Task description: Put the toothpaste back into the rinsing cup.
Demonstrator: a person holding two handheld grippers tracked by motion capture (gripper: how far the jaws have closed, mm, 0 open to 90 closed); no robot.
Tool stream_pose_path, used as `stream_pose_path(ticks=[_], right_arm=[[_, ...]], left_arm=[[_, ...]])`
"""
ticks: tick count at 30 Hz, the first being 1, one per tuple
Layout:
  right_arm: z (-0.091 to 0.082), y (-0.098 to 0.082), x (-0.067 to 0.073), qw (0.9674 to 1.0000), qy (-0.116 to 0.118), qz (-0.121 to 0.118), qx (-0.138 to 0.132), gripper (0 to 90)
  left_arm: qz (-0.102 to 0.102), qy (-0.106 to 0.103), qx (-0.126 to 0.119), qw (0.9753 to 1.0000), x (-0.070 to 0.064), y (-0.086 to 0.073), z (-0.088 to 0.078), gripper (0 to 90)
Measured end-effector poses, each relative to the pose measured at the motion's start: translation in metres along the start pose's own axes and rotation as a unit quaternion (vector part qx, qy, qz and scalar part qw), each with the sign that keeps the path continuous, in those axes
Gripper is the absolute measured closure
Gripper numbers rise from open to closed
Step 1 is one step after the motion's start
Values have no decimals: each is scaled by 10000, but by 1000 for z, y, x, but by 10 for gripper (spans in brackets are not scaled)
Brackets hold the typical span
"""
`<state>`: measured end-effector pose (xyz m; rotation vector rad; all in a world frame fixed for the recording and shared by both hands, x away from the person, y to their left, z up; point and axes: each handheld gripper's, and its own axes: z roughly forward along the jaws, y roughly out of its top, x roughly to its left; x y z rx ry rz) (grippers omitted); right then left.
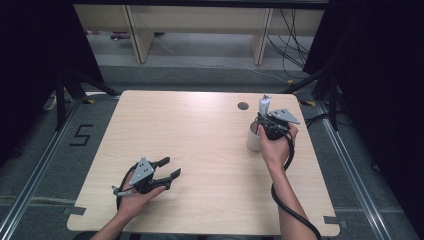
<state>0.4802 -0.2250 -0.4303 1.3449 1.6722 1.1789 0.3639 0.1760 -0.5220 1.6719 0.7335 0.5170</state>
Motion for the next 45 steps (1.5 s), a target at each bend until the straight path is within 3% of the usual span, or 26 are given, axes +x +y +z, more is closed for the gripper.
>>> stream_pose_path(ticks=[3,6,7,10,21,22,23,26,32,42,45], right_arm=[[-1,-1,1,10000,-67,5,39,745],[1,-1,-2,9998,-35,-211,-57,745],[1,-2,-1,10000,-1,-69,-20,745],[1,-2,0,10000,-24,-21,4,745],[3,-1,0,9999,-13,-112,85,744],[4,-2,-1,9998,-39,-172,-7,744],[4,-2,-1,9998,-2,-178,86,744],[4,-4,0,10000,-16,-62,70,744],[5,-4,-2,9997,-59,-211,49,744],[7,-8,2,9998,-1,8,198,743],[9,-10,-1,9998,-19,-124,148,742]], left_arm=[[15,6,12,10000,0,0,0,373],[20,8,23,10000,0,0,0,373],[23,2,28,10000,0,0,0,373],[24,3,31,10000,0,0,0,374],[36,-1,31,10000,0,0,0,374],[36,-1,29,10000,0,0,0,374],[35,0,29,10000,0,0,0,374],[39,2,36,10000,0,0,0,373],[40,-1,36,10000,0,0,0,373],[27,-1,21,10000,0,0,0,373],[27,2,20,10000,0,0,0,373]])
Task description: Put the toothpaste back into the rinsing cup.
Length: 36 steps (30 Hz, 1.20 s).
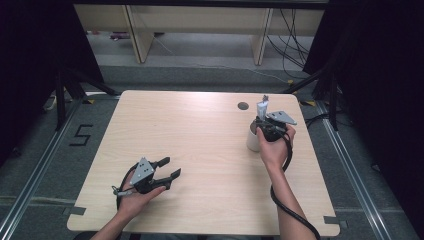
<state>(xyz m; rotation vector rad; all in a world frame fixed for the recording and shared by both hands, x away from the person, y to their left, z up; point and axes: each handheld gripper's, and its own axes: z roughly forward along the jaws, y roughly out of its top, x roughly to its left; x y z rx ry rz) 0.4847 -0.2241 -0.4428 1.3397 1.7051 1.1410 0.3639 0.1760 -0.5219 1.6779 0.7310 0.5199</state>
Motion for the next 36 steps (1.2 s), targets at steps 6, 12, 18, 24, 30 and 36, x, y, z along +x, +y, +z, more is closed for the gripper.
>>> stream_pose_path(ticks=[6,12,18,24,30,36], right_arm=[[-1,1,0,9999,52,54,77,741],[-2,1,0,9999,41,-92,78,739],[-4,0,0,9999,76,-60,79,736],[-9,-1,0,9998,77,82,156,732],[-12,0,-4,9997,134,-130,171,728],[-16,0,-3,9994,181,-125,263,724]], left_arm=[[-5,-2,-2,10000,0,0,0,373],[2,-11,-1,10000,0,0,0,373],[4,-11,1,10000,0,0,0,373],[8,-9,8,10000,0,0,0,373],[14,-7,10,10000,0,0,0,373],[4,-8,6,10000,-1,0,0,373]])
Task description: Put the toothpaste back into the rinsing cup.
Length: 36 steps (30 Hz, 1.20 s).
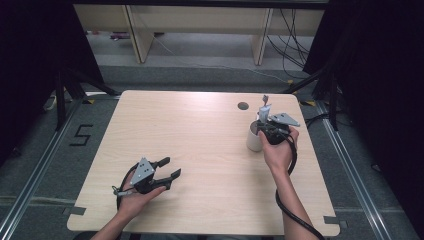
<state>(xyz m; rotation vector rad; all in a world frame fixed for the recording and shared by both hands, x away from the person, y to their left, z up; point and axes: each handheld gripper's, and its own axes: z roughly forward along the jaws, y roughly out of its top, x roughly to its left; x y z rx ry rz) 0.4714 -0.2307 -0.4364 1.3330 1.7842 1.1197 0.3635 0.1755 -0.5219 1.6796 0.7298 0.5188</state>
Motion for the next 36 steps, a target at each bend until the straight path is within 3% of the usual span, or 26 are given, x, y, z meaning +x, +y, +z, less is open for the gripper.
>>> stream_pose_path(ticks=[3,8,9,10,11,12,13,18,28,31,33,36], right_arm=[[-1,0,2,10000,-18,69,1,722],[-3,-1,2,10000,11,-11,-5,719],[-4,0,1,9999,-52,-121,26,718],[-4,-1,2,9999,-72,-101,30,717],[-4,-2,5,9999,-73,126,-13,716],[-5,-1,4,9999,-22,53,86,715],[-4,-1,2,9999,-29,-103,-6,715],[-6,-3,3,10000,-43,52,15,713],[-6,-3,2,10000,-39,-81,29,709],[-6,-3,2,10000,-39,-51,47,701],[-7,-3,4,9998,-67,137,91,691],[-6,-3,3,9999,-96,45,77,679]], left_arm=[[10,-8,-4,10000,0,0,0,373],[13,-6,-5,10000,0,0,0,373],[11,-7,-2,10000,0,0,0,373],[15,-8,1,10000,0,0,0,373],[14,-7,3,10000,0,0,0,373],[15,-6,2,10000,0,0,0,373],[14,-8,0,10000,0,0,0,373],[20,-2,7,10000,0,0,0,373],[25,0,8,10000,0,0,0,373],[18,-6,6,10000,0,0,0,373],[17,-5,6,10000,0,0,0,373],[16,-5,2,10000,0,0,0,373]])
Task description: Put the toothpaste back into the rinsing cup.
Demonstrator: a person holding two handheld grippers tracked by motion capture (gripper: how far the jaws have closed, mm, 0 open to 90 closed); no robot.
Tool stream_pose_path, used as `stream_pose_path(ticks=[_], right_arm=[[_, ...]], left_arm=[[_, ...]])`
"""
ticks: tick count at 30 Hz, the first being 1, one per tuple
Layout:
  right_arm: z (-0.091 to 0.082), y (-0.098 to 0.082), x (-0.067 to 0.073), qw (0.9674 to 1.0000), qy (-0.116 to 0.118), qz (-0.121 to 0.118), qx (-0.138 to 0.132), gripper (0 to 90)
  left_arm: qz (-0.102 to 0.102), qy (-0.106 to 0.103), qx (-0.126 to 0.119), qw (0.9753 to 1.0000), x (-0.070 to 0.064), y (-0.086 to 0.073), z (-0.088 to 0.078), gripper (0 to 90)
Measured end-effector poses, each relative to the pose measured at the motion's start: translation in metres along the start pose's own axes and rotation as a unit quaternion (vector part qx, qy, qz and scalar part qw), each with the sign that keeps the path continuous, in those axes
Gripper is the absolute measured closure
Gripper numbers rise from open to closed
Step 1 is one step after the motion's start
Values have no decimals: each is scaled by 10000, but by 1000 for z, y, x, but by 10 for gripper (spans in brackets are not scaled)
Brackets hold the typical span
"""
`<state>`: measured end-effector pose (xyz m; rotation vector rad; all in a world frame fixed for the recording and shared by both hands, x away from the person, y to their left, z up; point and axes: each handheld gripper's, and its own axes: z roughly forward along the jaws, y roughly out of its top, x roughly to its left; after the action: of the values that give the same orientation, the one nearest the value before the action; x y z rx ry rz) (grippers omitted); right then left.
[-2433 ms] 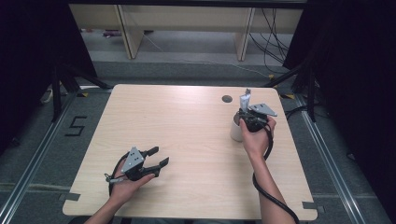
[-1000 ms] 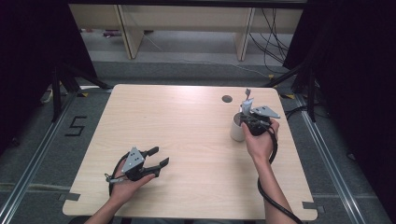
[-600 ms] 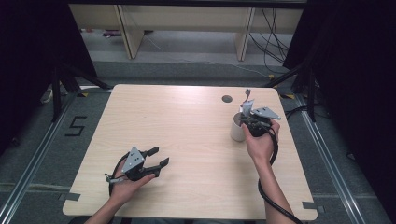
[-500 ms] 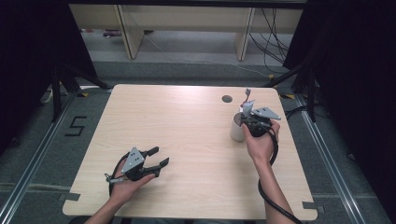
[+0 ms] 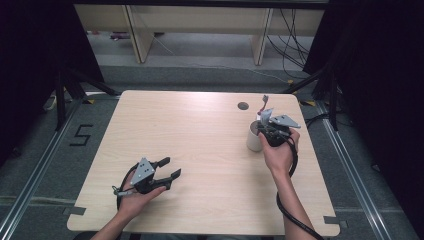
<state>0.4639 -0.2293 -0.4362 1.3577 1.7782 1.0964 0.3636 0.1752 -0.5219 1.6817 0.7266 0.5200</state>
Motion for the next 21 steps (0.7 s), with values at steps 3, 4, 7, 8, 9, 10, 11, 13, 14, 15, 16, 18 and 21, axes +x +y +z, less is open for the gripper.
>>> stream_pose_path(ticks=[3,4,7,8,9,10,11,13,14,15,16,18,21], right_arm=[[0,1,-2,9999,-31,-145,3,653],[0,1,-2,9999,-23,-133,4,643],[0,0,-1,10000,17,-6,7,622],[0,0,-2,10000,6,-11,-1,614],[0,0,-1,10000,-9,43,16,607],[-1,-1,1,9999,-49,151,27,601],[0,0,-1,9999,6,125,12,594],[-1,0,-1,9999,-52,130,47,584],[-1,-1,-1,9999,-66,142,24,580],[-1,-1,0,9998,-76,154,43,574],[0,-1,-1,9999,-36,129,-4,569],[-1,0,-2,10000,-1,98,3,554],[-2,0,-1,9998,-2,169,53,539]], left_arm=[[-3,0,1,10000,0,0,0,373],[-11,-17,-39,10000,0,0,1,373],[-1,0,-2,10000,0,0,0,373],[-1,1,1,10000,0,0,0,373],[-3,-8,-10,10000,0,0,0,373],[-10,-23,-37,10000,0,0,1,373],[-13,-29,-53,10000,0,0,1,373],[-12,-22,-49,10000,0,0,1,373],[-17,-23,-52,10000,0,0,1,373],[-19,-29,-57,10000,0,0,1,373],[-15,-31,-56,10000,0,0,1,373],[-12,-32,-56,10000,1,0,1,373],[0,5,9,10000,0,0,0,373]])
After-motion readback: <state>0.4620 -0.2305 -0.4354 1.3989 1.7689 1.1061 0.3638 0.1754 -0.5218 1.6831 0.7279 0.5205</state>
